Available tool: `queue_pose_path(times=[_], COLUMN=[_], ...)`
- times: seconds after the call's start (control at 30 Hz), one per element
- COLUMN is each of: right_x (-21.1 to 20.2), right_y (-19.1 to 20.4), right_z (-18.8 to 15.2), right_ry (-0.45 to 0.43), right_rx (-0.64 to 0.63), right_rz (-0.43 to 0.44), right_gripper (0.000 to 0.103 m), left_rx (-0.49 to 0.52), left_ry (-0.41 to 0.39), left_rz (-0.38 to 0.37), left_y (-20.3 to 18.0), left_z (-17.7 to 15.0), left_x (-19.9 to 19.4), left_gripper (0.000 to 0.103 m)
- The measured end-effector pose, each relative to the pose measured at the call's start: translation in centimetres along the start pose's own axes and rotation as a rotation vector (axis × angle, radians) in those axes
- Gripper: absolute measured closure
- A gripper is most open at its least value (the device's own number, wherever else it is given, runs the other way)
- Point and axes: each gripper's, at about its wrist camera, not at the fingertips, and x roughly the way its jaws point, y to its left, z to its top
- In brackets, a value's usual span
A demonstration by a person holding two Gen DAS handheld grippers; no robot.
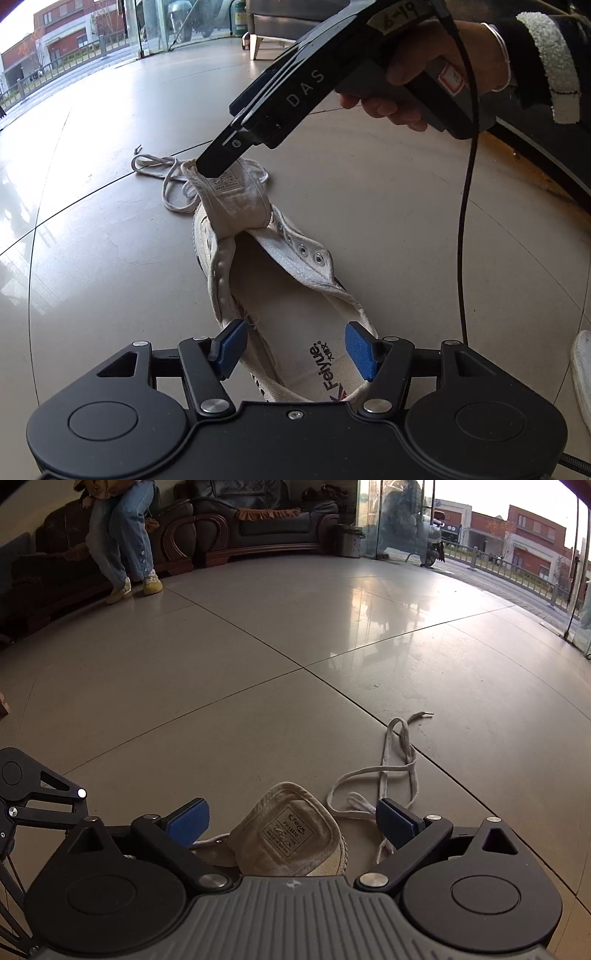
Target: Lace up shoes with both hands
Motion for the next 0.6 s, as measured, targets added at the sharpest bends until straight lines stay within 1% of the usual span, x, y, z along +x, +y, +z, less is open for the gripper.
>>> queue_pose_path(times=[0.03,0.1,0.13,0.17,0.2,0.3,0.37,0.5,0.6], right_x=[0.0,-0.1,-0.2,-0.2,-0.3,-0.4,-0.6,-3.4,-4.6], right_y=[0.0,0.1,0.1,0.1,0.2,0.2,0.4,2.5,3.6], right_z=[-0.3,-1.0,-1.3,-1.7,-2.0,-3.0,-3.6,-4.5,-5.4], right_ry=[0.020,0.059,0.079,0.099,0.118,0.177,0.214,0.182,0.158], right_rx=[0.002,0.007,0.009,0.011,0.014,0.020,0.025,0.023,0.057], right_rz=[0.016,0.049,0.065,0.082,0.098,0.147,0.178,0.175,0.189], right_gripper=[0.014,0.016,0.022,0.030,0.035,0.039,0.046,0.053,0.058], left_rx=[-0.005,-0.013,-0.020,-0.028,-0.041,-0.092,-0.112,-0.100,-0.094], left_ry=[-0.001,-0.002,-0.002,-0.001,0.002,0.006,0.012,0.006,0.003], left_rz=[-0.005,-0.011,-0.016,-0.021,-0.027,-0.051,-0.063,-0.062,-0.061], left_y=[0.7,0.5,0.3,0.5,0.8,1.1,1.0,-0.4,-2.0], left_z=[0.6,0.3,-0.1,0.0,0.4,0.2,0.5,0.0,-0.4], left_x=[0.7,0.0,-0.6,-0.6,-0.5,-1.5,-2.0,-3.8,-5.1], left_gripper=[0.047,0.047,0.047,0.047,0.047,0.048,0.048,0.048,0.048])
